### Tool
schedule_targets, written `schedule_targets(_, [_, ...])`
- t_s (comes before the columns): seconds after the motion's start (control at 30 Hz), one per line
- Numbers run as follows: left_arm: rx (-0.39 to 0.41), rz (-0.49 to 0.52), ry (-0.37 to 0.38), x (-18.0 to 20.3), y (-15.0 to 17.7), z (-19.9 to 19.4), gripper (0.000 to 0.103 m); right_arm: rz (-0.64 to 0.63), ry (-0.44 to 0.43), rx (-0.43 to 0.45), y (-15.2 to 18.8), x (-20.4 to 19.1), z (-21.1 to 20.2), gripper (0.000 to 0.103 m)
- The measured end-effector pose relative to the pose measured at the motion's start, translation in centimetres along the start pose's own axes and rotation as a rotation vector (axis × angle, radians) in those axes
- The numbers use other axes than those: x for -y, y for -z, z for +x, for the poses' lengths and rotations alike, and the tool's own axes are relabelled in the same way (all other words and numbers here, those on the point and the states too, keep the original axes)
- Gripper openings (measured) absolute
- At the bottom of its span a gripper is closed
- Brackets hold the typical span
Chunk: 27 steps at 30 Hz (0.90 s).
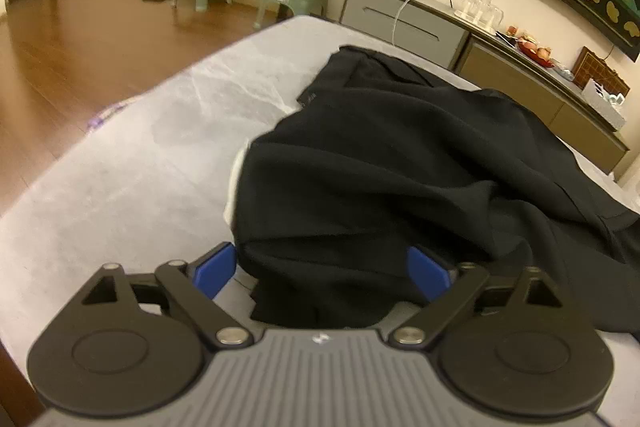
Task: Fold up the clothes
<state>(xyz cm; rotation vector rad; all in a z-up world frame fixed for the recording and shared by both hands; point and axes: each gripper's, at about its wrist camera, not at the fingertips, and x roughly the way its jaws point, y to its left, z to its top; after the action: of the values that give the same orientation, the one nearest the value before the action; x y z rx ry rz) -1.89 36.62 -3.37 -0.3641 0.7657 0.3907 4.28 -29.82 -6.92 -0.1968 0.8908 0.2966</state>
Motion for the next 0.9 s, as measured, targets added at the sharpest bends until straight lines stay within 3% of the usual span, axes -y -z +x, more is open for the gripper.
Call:
schedule_targets(0.03, [0.008, -0.006, 0.003, -0.1, -0.2, -0.1, 0.058, -0.014, 0.003, 0.001, -0.1, -0.5, 0.0, 0.000])
schedule_targets(0.07, [0.015, -0.011, 0.005, -0.3, -0.3, -0.1, 0.016, -0.029, 0.010, 0.005, -0.2, -0.9, 0.1, 0.000])
schedule_targets(0.1, [0.023, -0.017, 0.008, -0.4, -0.5, -0.2, 0.005, -0.047, 0.034, 0.027, -0.3, -1.3, -0.1, 0.000])
schedule_targets(0.17, [0.038, -0.029, 0.013, -0.6, -0.9, -0.3, 0.003, -0.070, 0.115, 0.107, -0.9, -2.1, -1.4, 0.000])
schedule_targets(0.3, [0.180, -0.070, 0.109, -1.3, -4.6, -4.1, 0.003, 0.092, 0.277, 0.365, -1.6, 0.3, -6.4, 0.000])
schedule_targets(0.37, [0.225, -0.081, 0.161, -1.2, -6.6, -5.9, 0.003, 0.147, 0.230, 0.398, -1.4, 1.5, -7.1, 0.000])
schedule_targets(0.47, [0.212, -0.045, 0.130, -0.1, -7.9, -4.8, 0.003, 0.070, 0.065, 0.324, -1.4, -0.3, -4.9, 0.005])
schedule_targets(0.5, [0.203, -0.030, 0.112, 0.4, -8.3, -4.2, 0.003, 0.044, 0.010, 0.300, -1.4, -0.9, -4.2, 0.018])
schedule_targets(0.53, [0.194, -0.020, 0.101, 0.8, -8.4, -3.4, 0.003, 0.002, -0.039, 0.275, -1.4, -1.8, -3.4, 0.050])
schedule_targets(0.6, [0.181, -0.033, 0.102, 1.1, -7.9, -1.8, 0.003, -0.154, -0.070, 0.258, -1.2, -5.0, -2.2, 0.087])
schedule_targets(0.63, [0.185, -0.038, 0.104, 1.0, -8.1, -1.6, 0.003, -0.227, -0.073, 0.257, -1.1, -6.2, -1.7, 0.093])
schedule_targets(0.7, [0.195, -0.048, 0.108, 0.7, -8.5, -1.4, 0.003, -0.331, -0.070, 0.246, -0.8, -7.6, -0.8, 0.094])
schedule_targets(0.77, [0.204, -0.057, 0.111, 0.5, -8.8, -1.1, 0.002, -0.323, -0.092, 0.196, -1.0, -7.3, 0.2, 0.093])
schedule_targets(0.8, [0.209, -0.062, 0.113, 0.3, -9.0, -1.0, 0.002, -0.315, -0.104, 0.169, -1.1, -7.0, 0.6, 0.088])
schedule_targets(0.9, [0.223, -0.077, 0.119, 0.0, -9.5, -0.6, 0.002, -0.302, -0.159, 0.104, -1.3, -6.5, 0.9, 0.059])
